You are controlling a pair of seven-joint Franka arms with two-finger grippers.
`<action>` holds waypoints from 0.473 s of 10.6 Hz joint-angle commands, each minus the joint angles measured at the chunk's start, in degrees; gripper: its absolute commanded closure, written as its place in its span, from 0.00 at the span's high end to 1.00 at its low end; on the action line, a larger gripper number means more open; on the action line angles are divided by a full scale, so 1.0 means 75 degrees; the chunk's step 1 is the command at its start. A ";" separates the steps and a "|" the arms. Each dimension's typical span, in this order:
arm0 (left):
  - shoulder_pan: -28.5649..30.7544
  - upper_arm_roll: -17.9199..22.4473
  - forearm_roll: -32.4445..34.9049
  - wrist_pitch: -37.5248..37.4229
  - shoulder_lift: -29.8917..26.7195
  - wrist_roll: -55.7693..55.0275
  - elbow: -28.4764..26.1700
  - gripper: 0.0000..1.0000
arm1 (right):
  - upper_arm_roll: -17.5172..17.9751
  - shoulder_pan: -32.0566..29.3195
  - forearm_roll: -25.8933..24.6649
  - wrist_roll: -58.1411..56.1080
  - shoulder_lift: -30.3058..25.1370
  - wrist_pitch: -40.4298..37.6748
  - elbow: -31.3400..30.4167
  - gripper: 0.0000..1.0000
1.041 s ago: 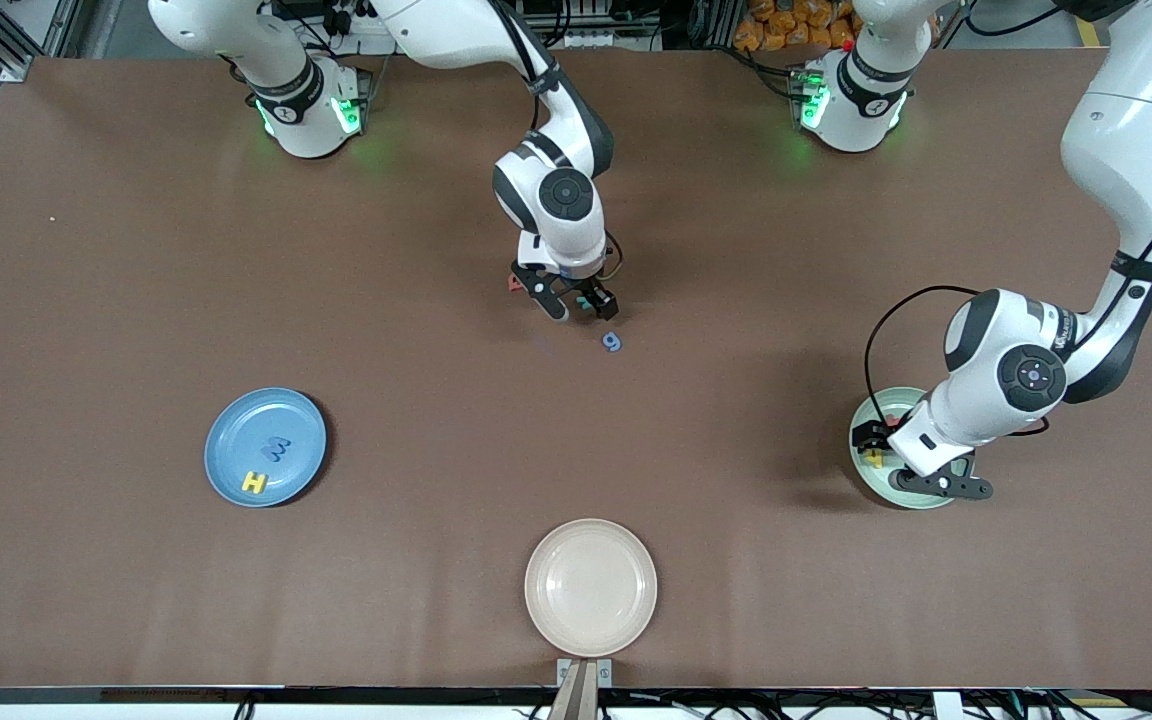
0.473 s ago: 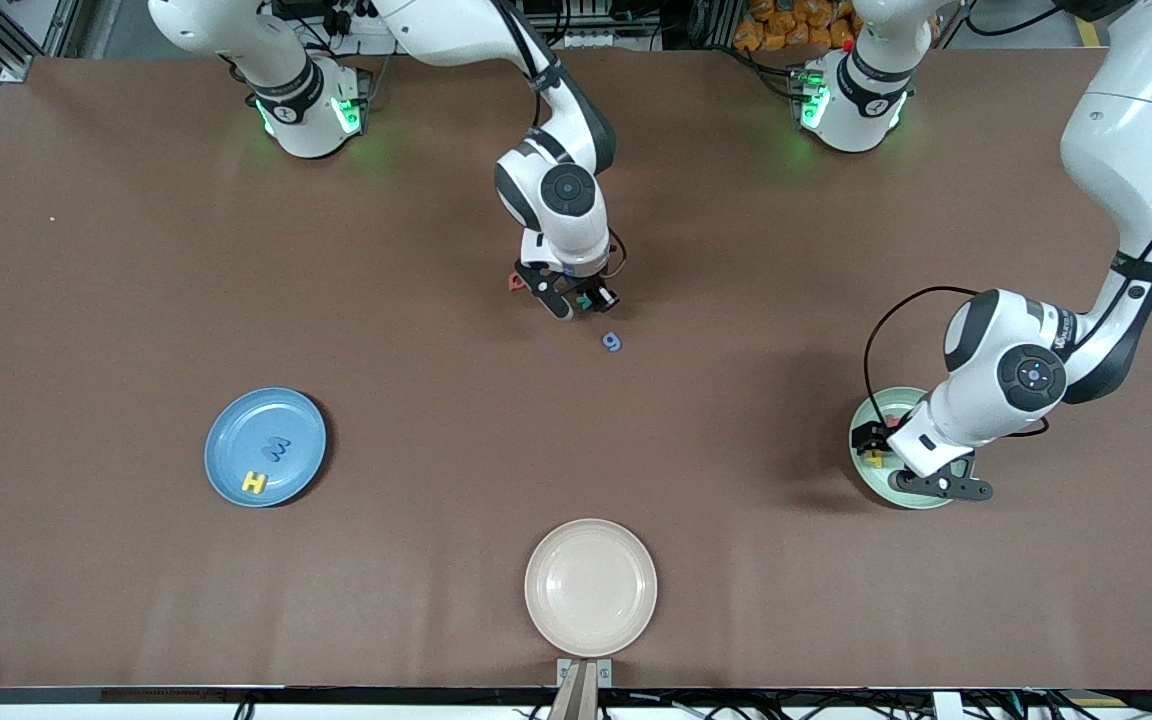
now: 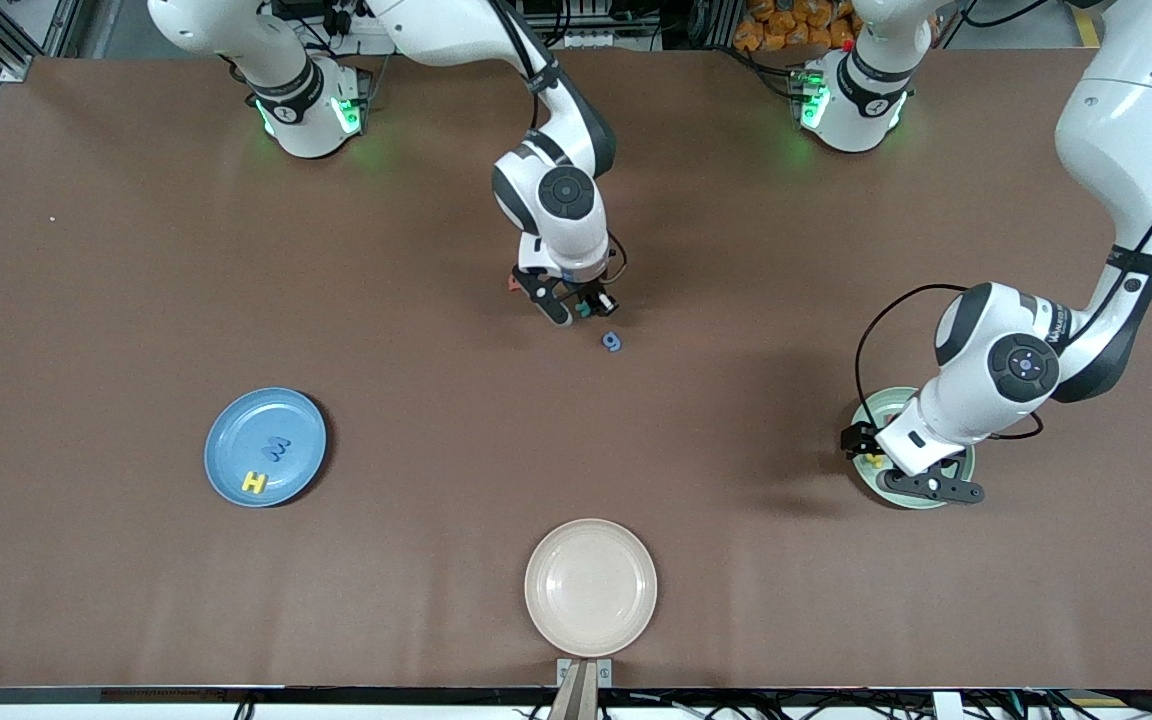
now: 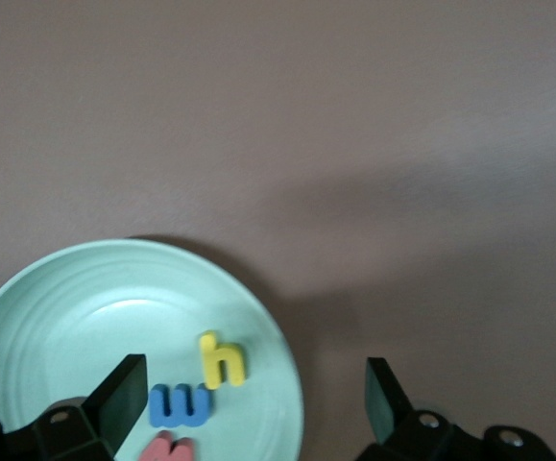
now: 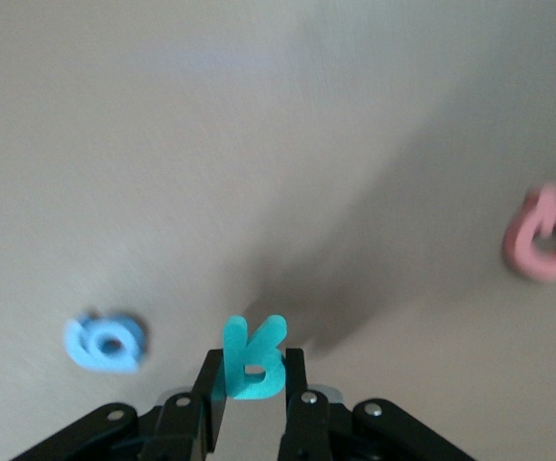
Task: Sort uppercase to blue plate, lowercase to green plate
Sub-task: 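Place the teal k on the blue plate while the left gripper reaches letters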
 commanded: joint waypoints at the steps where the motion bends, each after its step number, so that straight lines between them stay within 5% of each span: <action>1: -0.0043 -0.0587 -0.0157 -0.0494 -0.0423 -0.0755 -0.0121 1.00 | 0.0104 -0.1106 -0.0838 -0.1351 -0.0583 -0.0943 -0.0014 0.00; 5: -0.0474 -0.1668 -0.0157 -0.0986 -0.0423 -0.2723 -0.0191 1.00 | 0.0068 -0.3121 -0.2022 -0.4924 -0.0771 -0.1404 -0.0002 0.00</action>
